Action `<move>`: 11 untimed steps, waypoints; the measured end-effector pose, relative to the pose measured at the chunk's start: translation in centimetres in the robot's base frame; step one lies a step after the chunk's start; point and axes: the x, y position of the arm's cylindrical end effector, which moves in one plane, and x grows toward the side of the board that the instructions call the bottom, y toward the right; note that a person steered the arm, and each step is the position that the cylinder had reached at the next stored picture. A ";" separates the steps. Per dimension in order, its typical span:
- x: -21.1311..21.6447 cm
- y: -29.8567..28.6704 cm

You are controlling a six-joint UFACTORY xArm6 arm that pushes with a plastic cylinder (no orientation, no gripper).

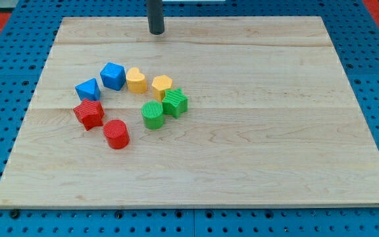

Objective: Push yellow heart to the right of red star

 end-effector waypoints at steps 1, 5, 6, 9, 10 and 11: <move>-0.6 0.0; 2.2 -2.3; 4.5 -2.3; 18.1 -3.0; 22.1 -3.7; 22.6 -7.1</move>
